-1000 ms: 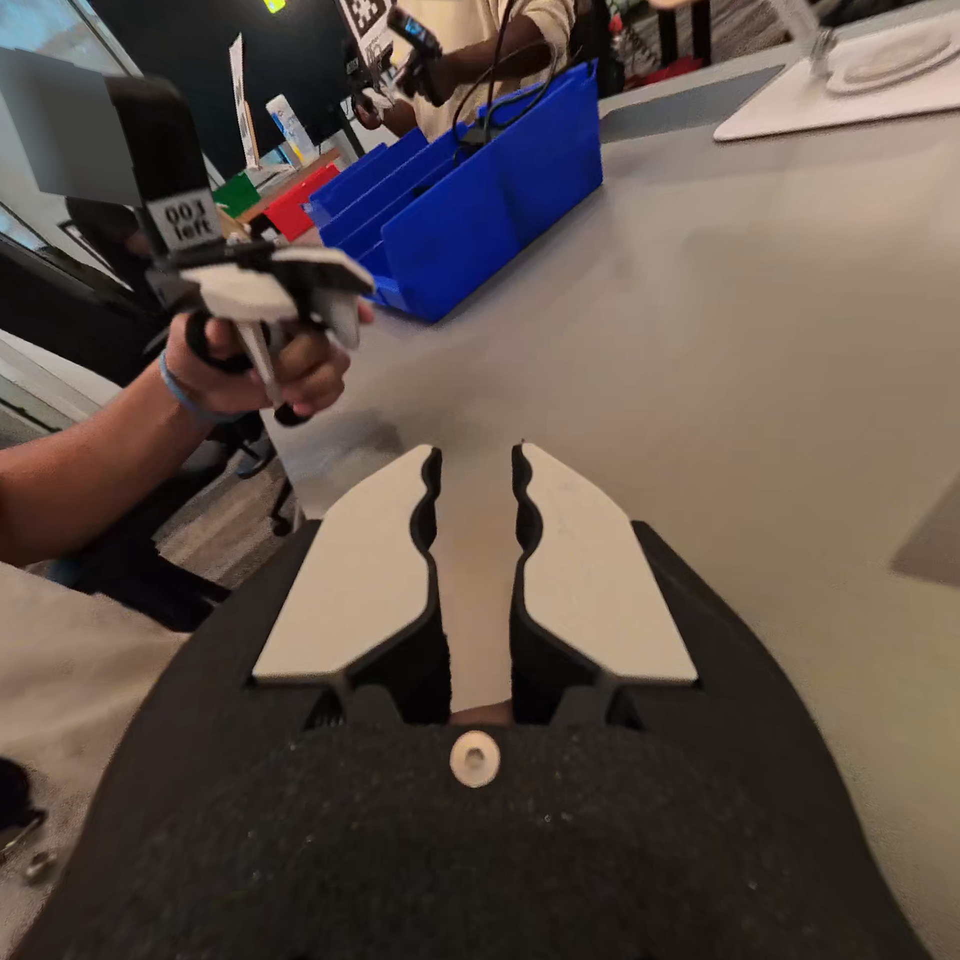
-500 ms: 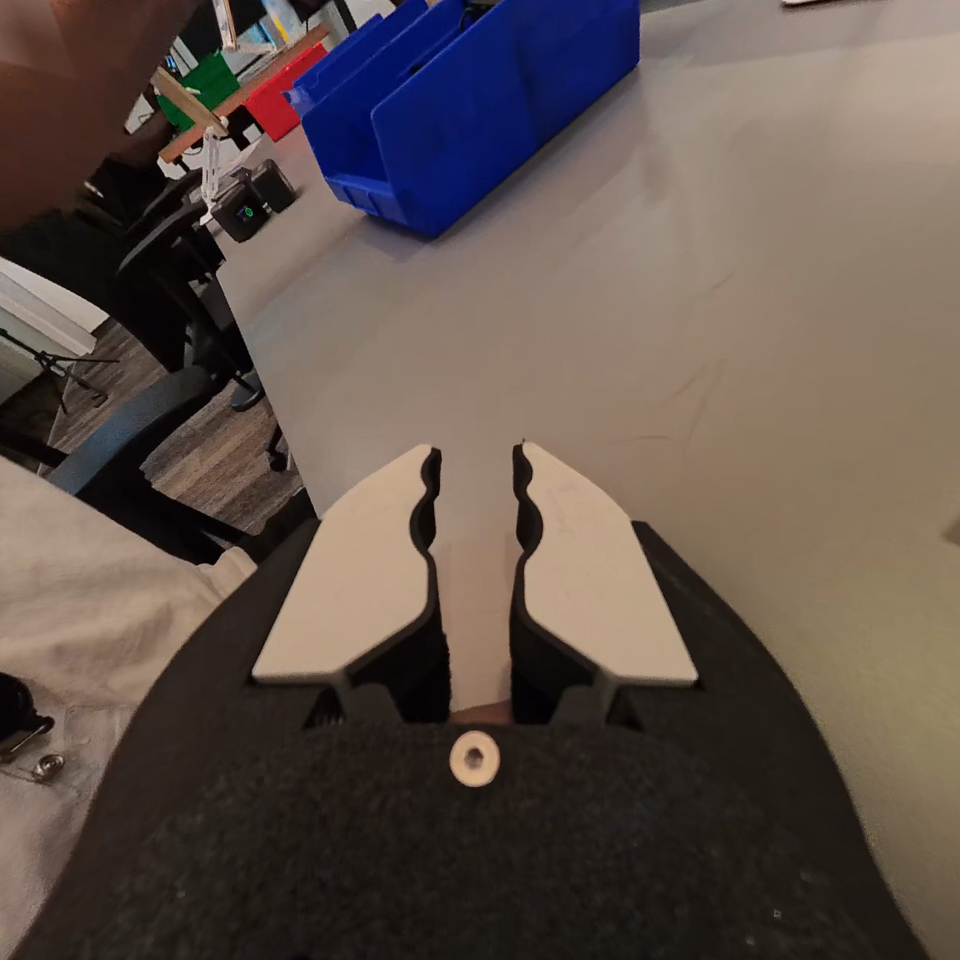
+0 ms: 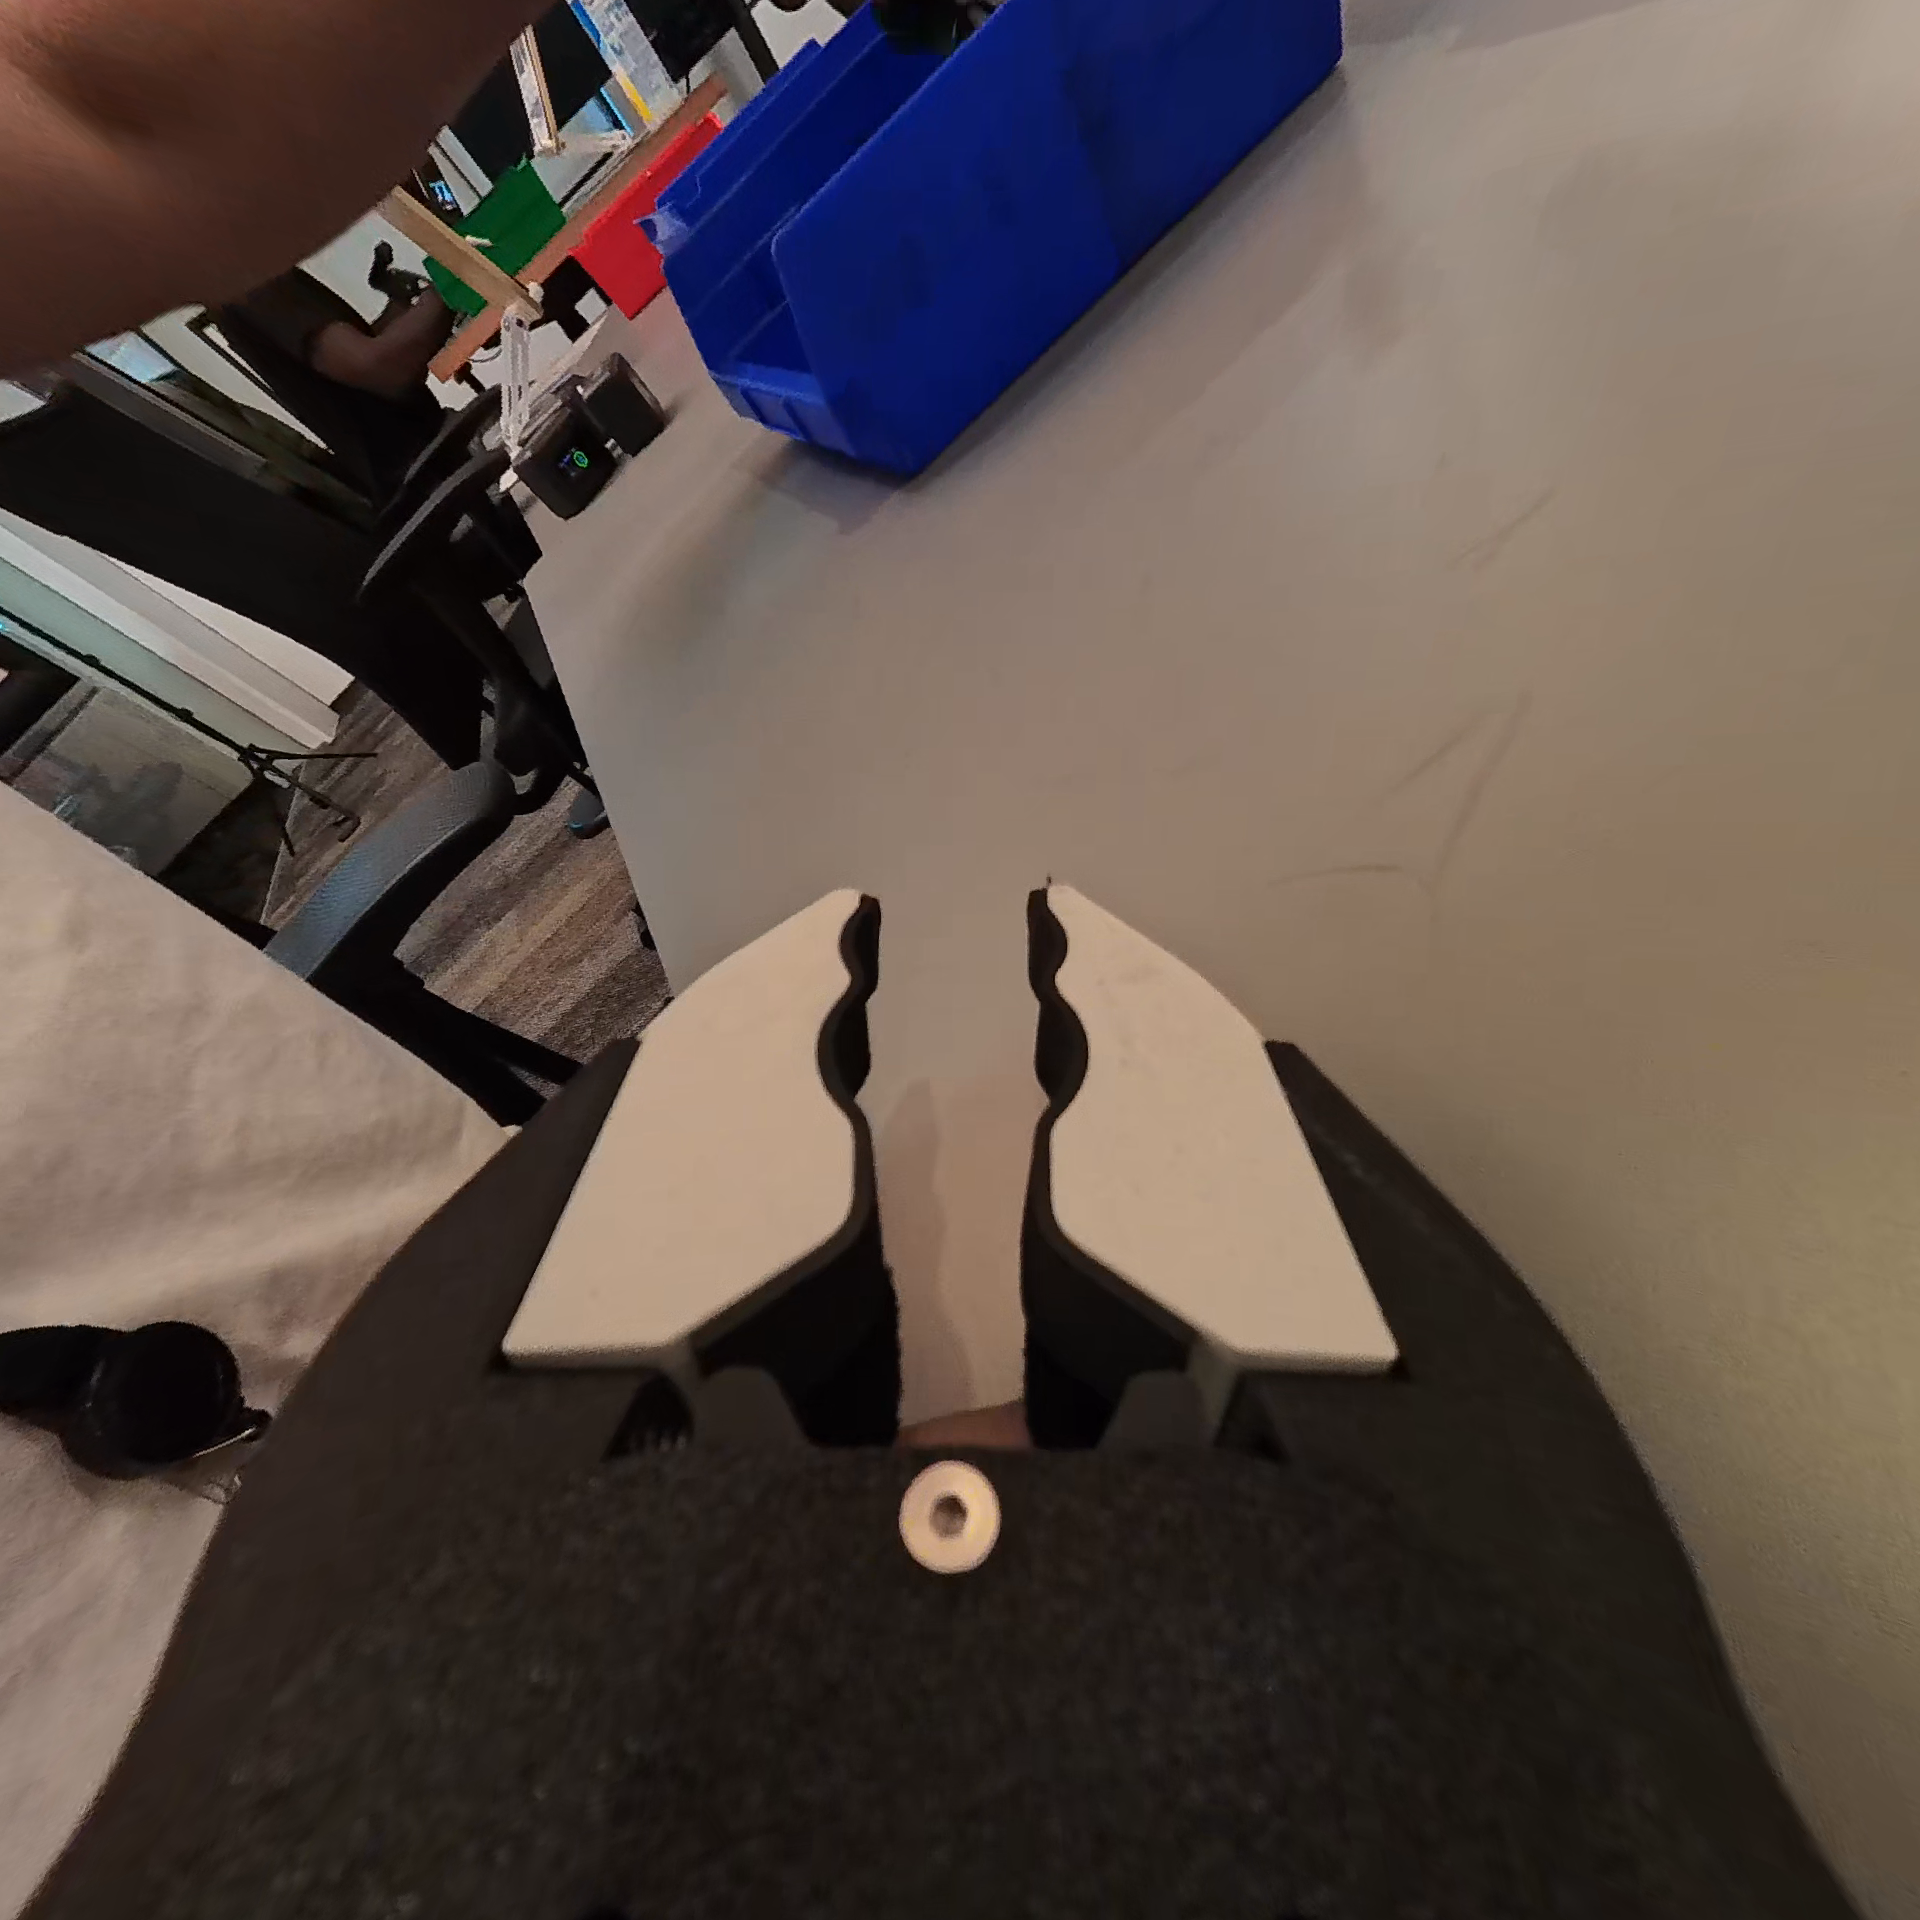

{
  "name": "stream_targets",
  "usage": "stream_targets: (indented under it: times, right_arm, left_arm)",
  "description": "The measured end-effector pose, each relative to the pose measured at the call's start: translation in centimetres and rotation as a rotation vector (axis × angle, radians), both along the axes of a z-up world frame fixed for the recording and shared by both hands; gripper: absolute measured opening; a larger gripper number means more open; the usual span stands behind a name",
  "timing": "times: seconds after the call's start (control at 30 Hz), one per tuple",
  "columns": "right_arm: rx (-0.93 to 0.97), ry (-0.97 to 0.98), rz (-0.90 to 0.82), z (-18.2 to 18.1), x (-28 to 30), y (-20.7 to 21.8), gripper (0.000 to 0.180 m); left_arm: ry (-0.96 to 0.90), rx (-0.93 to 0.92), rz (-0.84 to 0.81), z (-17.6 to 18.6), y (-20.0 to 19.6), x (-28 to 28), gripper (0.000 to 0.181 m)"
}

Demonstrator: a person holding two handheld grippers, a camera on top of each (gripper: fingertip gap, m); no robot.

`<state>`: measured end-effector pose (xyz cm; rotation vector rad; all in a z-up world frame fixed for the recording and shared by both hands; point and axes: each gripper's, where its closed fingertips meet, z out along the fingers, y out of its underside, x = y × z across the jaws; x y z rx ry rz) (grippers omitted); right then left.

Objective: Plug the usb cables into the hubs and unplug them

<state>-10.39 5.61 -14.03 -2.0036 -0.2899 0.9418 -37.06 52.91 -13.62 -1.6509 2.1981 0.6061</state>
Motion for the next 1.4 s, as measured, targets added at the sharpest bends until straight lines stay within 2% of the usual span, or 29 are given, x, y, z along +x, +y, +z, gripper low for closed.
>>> stream_targets:
  times: [0.07, 0.1, 0.27, 0.37, 0.53, 0.67, 0.9, 1.0, 1.07, 1.17, 1.27, 1.33, 1.4]
  right_arm:
    - [-0.003, 0.003, 0.008, 0.0, -0.1, 0.0, 0.027]
    - [-0.008, 0.007, 0.014, 0.0, -0.2, 0.0, 0.027]
    - [-0.018, 0.008, 0.032, -0.2, -0.7, -0.2, 0.027]
    - [-0.014, 0.002, 0.031, -0.1, -0.8, -0.3, 0.027]
    - [-0.006, -0.005, 0.025, 0.0, -0.7, -0.7, 0.027]
    - [0.024, -0.001, 0.010, 0.7, -0.5, -0.7, 0.027]
    - [0.098, 0.000, -0.041, 3.0, 0.8, -0.2, 0.026]
    - [0.124, -0.019, -0.061, 3.6, 1.1, -0.4, 0.026]
    - [0.149, -0.039, -0.081, 4.3, 1.5, -0.4, 0.026]
    - [0.225, -0.095, -0.178, 6.6, 3.1, 0.9, 0.029]
    - [0.314, -0.061, -0.226, 11.4, 4.2, 2.4, 0.037]
    - [0.371, -0.052, -0.232, 14.9, 4.7, 3.7, 0.053]
    - [0.422, -0.068, -0.248, 17.9, 5.0, 5.3, 0.058]
  left_arm:
    - [0.034, 0.067, -0.043, -0.1, 0.5, -0.1, 0.048]
    - [0.037, 0.100, -0.057, 0.0, 0.8, 0.0, 0.041]
    - [0.050, 0.167, -0.088, 0.7, 1.6, 0.2, 0.036]
    - [0.050, 0.303, -0.131, 3.3, 1.8, 0.4, 0.032]
    - [0.144, 0.672, -0.285, 12.6, 0.3, 0.9, 0.031]
    - [0.197, 0.924, -0.362, 21.9, -3.3, 2.7, 0.031]
    - [0.032, 1.262, -0.437, 41.0, -12.8, 9.5, 0.029]
    - [-0.058, 1.331, -0.497, 45.1, -16.8, 12.9, 0.029]
    - [-0.100, 1.351, -0.543, 45.3, -19.2, 15.3, 0.029]
    - [-0.130, 1.376, -0.641, 43.0, -22.6, 18.7, 0.029]
    - [-0.138, 1.357, -0.742, 38.5, -26.0, 21.9, 0.029]
    - [-0.119, 1.332, -0.818, 35.0, -28.0, 23.9, 0.029]
    - [-0.097, 1.307, -0.894, 31.7, -29.7, 25.7, 0.029]
